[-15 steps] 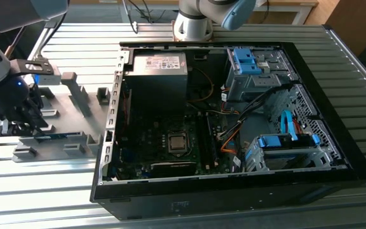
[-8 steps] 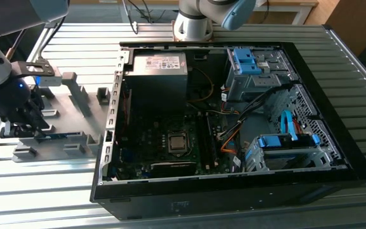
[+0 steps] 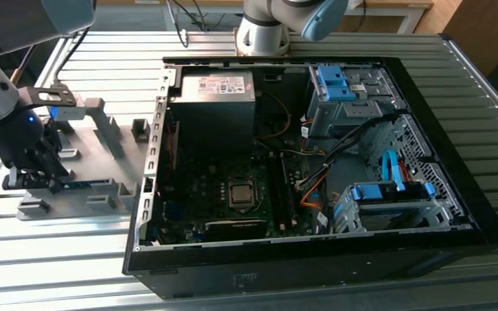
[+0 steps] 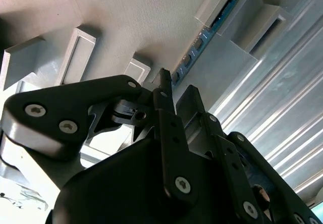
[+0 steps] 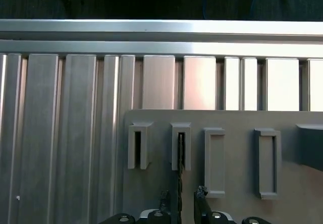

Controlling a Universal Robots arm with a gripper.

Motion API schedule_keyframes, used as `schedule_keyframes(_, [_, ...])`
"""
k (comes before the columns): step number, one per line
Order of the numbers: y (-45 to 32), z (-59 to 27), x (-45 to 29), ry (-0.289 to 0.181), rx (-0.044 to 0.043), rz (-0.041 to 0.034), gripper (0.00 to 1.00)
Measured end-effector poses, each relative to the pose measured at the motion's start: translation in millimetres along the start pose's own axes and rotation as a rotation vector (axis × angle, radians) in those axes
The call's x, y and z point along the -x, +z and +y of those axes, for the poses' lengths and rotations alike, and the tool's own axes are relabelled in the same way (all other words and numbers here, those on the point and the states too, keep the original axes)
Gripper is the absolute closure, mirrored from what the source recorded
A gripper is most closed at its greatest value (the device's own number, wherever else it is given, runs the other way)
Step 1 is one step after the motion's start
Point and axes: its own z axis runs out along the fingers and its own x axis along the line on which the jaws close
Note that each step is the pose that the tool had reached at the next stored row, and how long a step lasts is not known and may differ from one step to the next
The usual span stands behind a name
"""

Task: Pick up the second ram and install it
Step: 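Pick up the second ram and move it above second insertion slot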

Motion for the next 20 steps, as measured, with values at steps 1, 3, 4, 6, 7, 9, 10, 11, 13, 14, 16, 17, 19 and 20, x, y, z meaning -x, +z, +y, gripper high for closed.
schedule_keyframes(1, [1.0, 0.1, 0.0, 0.0, -0.0001, 0.0, 0.68])
schedule_keyframes(3, [2.7, 0.2, -0.2, -0.001, 0.0, 0.0001, 0.68])
schedule_keyframes(4, [3.3, 0.3, -0.2, -0.001, -0.0001, 0.0001, 0.68])
schedule_keyframes(6, [4.5, 0.3, -0.2, -0.002, -0.0001, 0.0001, 0.68])
schedule_keyframes(7, [5.0, 0.3, -0.3, -0.003, -0.0002, 0.0001, 0.68])
schedule_keyframes(9, [6.1, 0.3, -0.4, -0.005, -0.0007, 0.0, 0.68])
schedule_keyframes(10, [6.7, 0.3, -0.4, -0.006, -0.0009, 0.0, 0.68])
schedule_keyframes(11, [7.2, 0.3, -0.4, -0.007, -0.0011, 0.0, 0.68])
schedule_keyframes(13, [7.9, 0.6, -0.6, -0.01, -0.0014, 0.0, 0.68])
schedule_keyframes(14, [8.2, 0.8, -0.6, -0.012, -0.0015, 0.0, 0.68])
schedule_keyframes(16, [8.7, 1.0, -0.6, -0.014, -0.0014, 0.0001, 0.68])
schedule_keyframes(17, [9.2, 1.0, -0.6, -0.015, -0.0014, 0.0001, 0.68])
schedule_keyframes(19, [10.0, 1.0, -0.6, -0.018, -0.0014, 0.0001, 0.68])
schedule_keyframes(20, [10.4, 1.0, -0.6, -0.019, -0.0014, 0.0, 0.68])
